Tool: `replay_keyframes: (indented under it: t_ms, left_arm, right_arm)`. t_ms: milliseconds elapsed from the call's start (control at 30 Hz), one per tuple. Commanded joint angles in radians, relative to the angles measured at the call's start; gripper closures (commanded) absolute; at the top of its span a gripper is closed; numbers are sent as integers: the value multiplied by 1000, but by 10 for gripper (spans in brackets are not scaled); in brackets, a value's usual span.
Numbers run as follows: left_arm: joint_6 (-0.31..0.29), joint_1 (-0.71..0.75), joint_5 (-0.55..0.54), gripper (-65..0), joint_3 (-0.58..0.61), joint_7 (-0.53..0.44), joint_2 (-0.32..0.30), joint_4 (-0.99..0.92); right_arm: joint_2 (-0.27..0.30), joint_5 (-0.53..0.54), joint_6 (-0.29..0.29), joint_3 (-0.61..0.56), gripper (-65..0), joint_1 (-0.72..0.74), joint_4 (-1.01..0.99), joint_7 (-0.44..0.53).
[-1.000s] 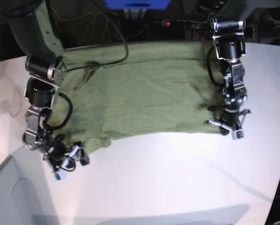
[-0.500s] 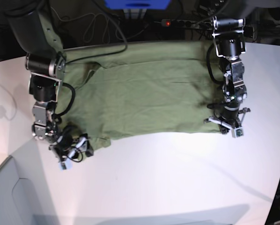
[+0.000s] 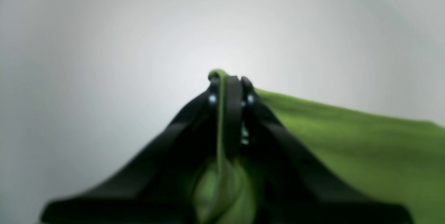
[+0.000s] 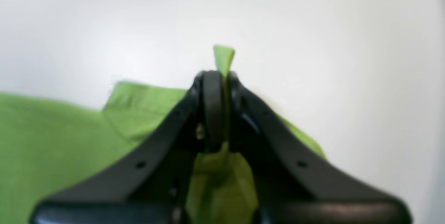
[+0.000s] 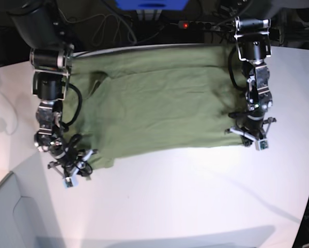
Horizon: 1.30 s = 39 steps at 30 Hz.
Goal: Fold the T-shirt properly
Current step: 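Pinch the shirt's middle with both grippers, then lift the pinched fabric and fold it toward the collar edge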
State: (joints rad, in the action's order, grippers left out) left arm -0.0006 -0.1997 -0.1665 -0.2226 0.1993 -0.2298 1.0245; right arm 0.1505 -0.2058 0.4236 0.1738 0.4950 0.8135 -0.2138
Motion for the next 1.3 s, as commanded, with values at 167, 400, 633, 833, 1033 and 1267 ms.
replay_keyframes:
  t_ms: [167, 400, 633, 833, 1033, 1267]
  left_arm:
    - [1, 85, 5, 0, -2, 52, -1, 156]
    - [1, 158, 3, 0, -4, 50, 0, 310]
    - [1, 202, 8, 0, -4, 59, 22, 497]
    - [1, 277, 5, 0, -2, 58, 27, 604]
    - [1, 345, 3, 0, -5, 48, 27, 635]
    - [1, 405, 3, 0, -5, 10, 27, 652]
  right_arm:
    - [13, 18, -9, 36, 0, -94, 217, -5]
    - [-16, 19, -4, 122, 0, -212, 350, -5]
    - [-35, 113, -4, 122, 0, -286, 481, -6]
    - [-48, 113, -4, 122, 0, -338, 565, -6]
    - [-75, 113, -2, 123, 0, -421, 665, -6]
    - [-85, 113, -2, 123, 0, -510, 735, -6]
